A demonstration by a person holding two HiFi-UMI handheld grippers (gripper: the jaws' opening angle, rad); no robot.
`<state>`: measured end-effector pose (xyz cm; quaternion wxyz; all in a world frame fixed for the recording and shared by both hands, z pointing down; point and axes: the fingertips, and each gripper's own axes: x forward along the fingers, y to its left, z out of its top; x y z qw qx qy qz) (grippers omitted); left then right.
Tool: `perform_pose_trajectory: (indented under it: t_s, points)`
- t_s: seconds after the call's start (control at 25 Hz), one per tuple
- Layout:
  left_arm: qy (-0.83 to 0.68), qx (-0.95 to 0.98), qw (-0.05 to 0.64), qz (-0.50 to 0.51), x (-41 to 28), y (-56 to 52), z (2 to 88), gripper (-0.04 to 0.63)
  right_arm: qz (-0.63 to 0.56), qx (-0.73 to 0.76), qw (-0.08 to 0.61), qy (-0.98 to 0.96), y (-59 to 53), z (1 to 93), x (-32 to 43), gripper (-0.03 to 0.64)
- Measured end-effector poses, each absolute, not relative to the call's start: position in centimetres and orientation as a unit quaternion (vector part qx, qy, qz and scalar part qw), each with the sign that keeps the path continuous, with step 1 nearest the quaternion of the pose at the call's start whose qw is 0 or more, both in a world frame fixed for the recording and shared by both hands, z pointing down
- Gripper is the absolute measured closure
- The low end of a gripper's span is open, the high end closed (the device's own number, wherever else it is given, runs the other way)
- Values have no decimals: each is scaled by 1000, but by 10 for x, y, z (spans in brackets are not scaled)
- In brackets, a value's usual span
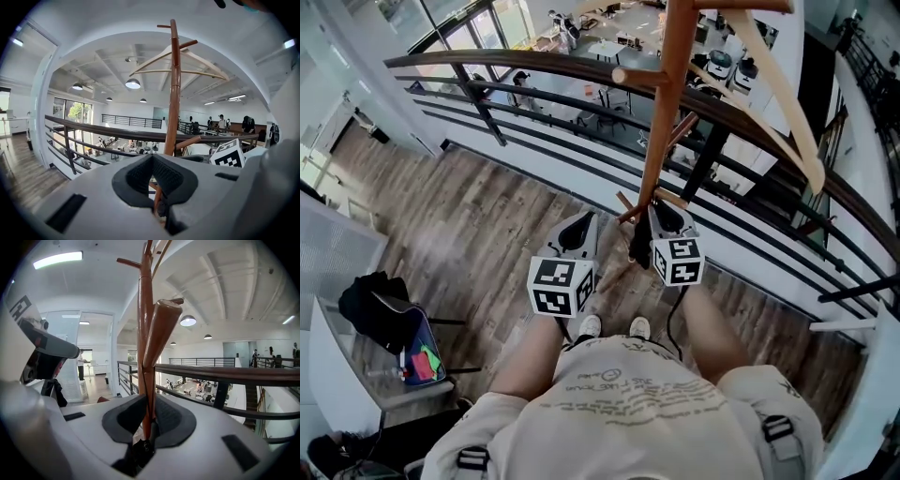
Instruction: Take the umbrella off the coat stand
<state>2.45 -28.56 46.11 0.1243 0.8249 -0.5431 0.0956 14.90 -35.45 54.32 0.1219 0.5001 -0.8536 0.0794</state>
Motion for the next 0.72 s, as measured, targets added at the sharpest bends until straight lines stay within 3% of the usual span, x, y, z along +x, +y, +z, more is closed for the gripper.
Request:
perform_pose_trajectory:
  t_s: [0.2,0.72]
  points:
    - [-547,821,128,97,24,-286,466,591,66,501,129,-853,-353,546,147,603]
    - [-527,837,114,94,39,-299,455,591,80,516,90,-848,-340,531,162,609]
